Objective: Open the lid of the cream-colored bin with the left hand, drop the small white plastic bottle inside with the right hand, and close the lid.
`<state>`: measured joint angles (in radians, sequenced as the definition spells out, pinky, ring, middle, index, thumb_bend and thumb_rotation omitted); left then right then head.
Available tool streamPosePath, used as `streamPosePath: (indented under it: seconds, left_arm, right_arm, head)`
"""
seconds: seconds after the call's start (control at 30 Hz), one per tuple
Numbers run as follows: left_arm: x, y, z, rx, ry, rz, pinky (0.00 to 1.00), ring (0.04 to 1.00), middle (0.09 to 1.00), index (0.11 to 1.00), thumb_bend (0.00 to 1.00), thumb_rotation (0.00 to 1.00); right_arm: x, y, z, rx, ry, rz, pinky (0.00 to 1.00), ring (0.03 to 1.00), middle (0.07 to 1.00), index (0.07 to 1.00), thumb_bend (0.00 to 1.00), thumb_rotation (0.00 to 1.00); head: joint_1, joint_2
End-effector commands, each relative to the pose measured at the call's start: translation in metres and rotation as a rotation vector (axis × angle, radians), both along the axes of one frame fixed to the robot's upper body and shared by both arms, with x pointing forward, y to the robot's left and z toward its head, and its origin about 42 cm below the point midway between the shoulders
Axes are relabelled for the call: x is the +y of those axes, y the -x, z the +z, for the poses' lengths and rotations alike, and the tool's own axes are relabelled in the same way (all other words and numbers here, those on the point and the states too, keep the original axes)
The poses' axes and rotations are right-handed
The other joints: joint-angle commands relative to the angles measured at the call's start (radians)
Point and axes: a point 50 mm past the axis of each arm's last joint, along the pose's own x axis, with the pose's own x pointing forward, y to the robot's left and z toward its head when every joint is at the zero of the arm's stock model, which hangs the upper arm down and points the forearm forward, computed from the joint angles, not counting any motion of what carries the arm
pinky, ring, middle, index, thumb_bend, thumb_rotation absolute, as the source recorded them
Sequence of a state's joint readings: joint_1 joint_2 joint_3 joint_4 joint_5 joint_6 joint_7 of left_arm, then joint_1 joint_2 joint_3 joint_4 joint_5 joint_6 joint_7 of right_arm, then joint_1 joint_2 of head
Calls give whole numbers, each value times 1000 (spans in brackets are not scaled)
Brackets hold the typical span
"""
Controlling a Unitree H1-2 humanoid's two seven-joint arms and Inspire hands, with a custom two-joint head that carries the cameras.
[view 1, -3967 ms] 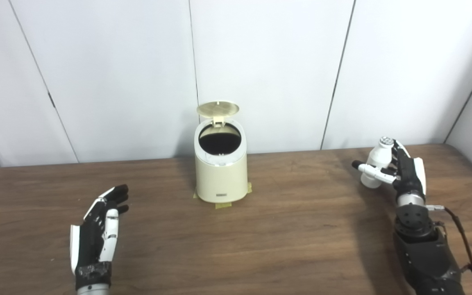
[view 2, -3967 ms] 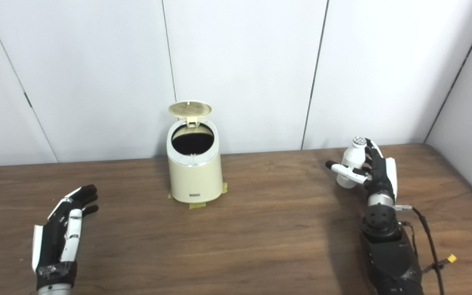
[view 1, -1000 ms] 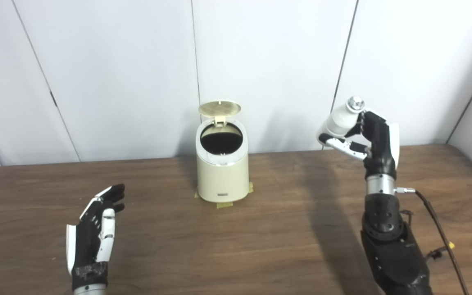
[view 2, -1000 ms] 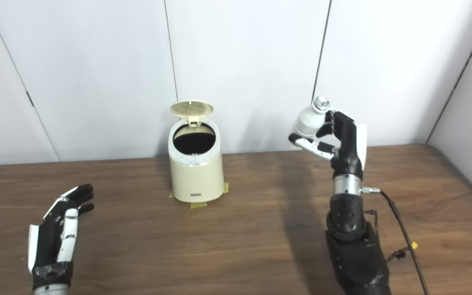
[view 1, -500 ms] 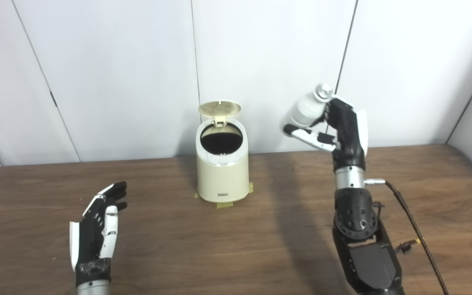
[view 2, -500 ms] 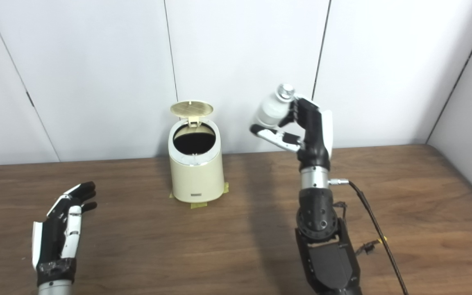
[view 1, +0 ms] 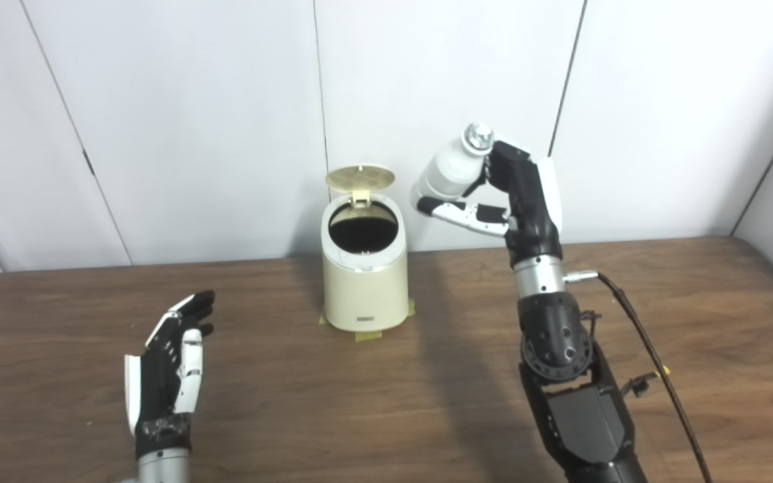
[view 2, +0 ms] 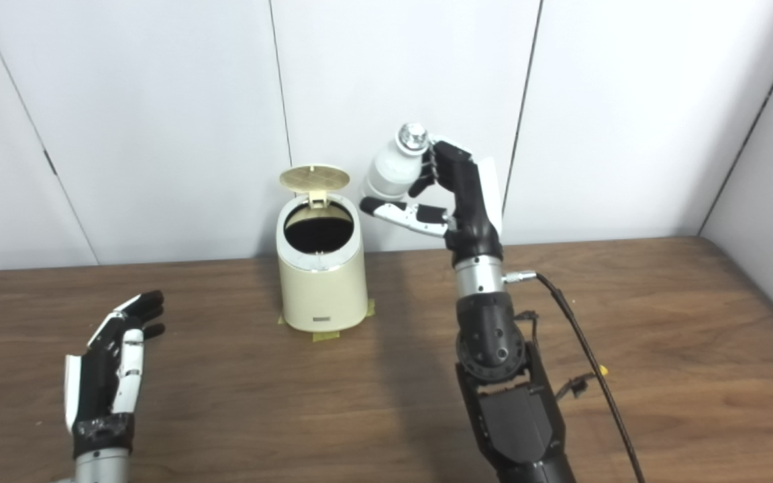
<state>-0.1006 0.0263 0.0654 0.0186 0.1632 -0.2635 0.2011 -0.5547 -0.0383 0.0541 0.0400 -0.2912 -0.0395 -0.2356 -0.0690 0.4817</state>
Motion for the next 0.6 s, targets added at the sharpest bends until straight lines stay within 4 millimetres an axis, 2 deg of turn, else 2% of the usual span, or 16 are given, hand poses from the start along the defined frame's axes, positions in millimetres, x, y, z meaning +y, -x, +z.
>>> streamPosePath:
  seconds: [0.0, 0.23, 0.57]
  left_arm:
    - [-9, 2, -8, 2, -5, -1, 743, 802, 792, 761, 116, 763]
    - [-14, 1, -11, -11, -4, -7, 736, 797, 789, 759, 106, 756]
    - [-17, 0, -13, -18, -17, -1, 714, 784, 780, 748, 92, 724]
  right_arm:
    - [16, -4, 31, -118, 8, 40, 318, 409, 474, 526, 515, 0]
    - [39, -19, 15, -80, -64, 77, 359, 430, 477, 509, 518, 0]
    - [62, -32, -2, -30, -47, 86, 365, 435, 482, 502, 518, 0]
  head:
    - [4, -2]
    - [19, -16]
    - [36, -20]
